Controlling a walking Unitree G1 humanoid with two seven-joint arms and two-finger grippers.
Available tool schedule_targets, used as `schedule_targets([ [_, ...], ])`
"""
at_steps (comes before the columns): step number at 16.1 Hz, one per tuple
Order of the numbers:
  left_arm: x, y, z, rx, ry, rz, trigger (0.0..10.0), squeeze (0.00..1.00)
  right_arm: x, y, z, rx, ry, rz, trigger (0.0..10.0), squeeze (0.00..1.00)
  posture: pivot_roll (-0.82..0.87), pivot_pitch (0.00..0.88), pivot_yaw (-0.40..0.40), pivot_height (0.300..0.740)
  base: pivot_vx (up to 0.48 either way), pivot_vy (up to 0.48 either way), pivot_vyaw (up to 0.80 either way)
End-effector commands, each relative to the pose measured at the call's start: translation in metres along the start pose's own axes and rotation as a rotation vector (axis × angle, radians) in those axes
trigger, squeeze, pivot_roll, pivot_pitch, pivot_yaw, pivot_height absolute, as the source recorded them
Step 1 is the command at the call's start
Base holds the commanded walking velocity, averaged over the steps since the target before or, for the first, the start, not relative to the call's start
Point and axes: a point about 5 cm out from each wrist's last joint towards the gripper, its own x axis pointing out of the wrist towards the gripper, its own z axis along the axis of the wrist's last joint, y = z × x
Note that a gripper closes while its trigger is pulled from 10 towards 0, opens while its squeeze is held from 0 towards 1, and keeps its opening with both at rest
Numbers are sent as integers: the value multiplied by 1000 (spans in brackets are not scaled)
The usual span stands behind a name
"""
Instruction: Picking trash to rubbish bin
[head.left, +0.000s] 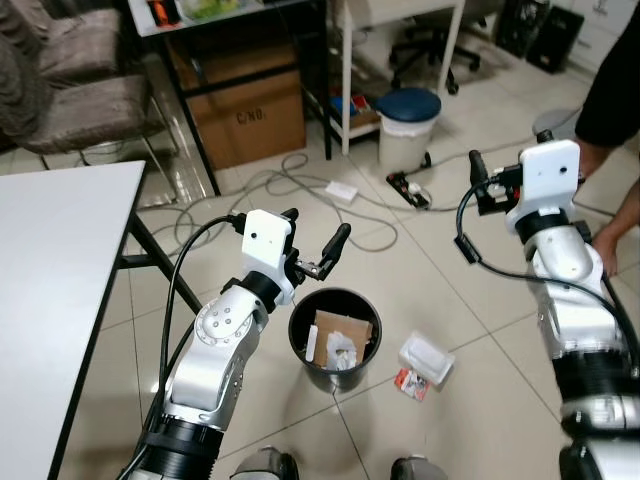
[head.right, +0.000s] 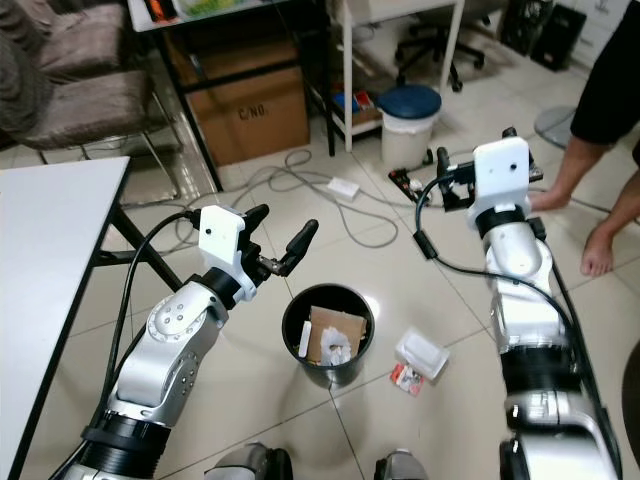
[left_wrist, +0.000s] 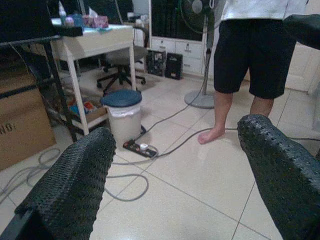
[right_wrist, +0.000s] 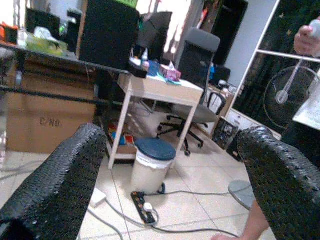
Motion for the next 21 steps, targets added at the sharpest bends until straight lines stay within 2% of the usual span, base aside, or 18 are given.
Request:
schedule_targets([
  [1,3,0,1,10,-8,-5,10000,0,-3,4,5,-6,-11,4,10000,0,-62,68,73,740,0,0,0],
  [3,4,1,1,7,-13,17,10000,0,-10,7,7,7,-13,-1,10000,0,-65,65,70,740,0,0,0],
  [4,3,1,-1,17,-5,39,10000,0,-20,9,5,25,9,-27,10000,0,-66,58,64,740,0,0,0],
  [6,0,3,-2,34,-1,65,10000,0,-29,13,4,14,18,-30,10000,0,-68,57,64,740,0,0,0],
  [9,-6,14,-1,41,-7,125,10000,0,-43,19,6,43,34,-49,10000,0,-70,51,61,740,0,0,0],
  [11,-13,27,11,28,-62,239,10000,0,-52,20,8,89,59,-86,10000,0,-72,58,60,740,0,0,0],
  [12,-13,28,12,29,-65,248,10000,0,-54,20,9,92,61,-91,10000,0,-72,58,60,740,0,0,0],
  [15,-12,29,19,52,-86,278,10000,0,-63,23,9,91,93,-97,10000,0,-85,68,56,740,0,0,800],
  [21,-14,41,23,113,-94,359,10000,0,-65,31,13,85,100,-73,10000,0,-92,69,51,740,0,0,800],
])
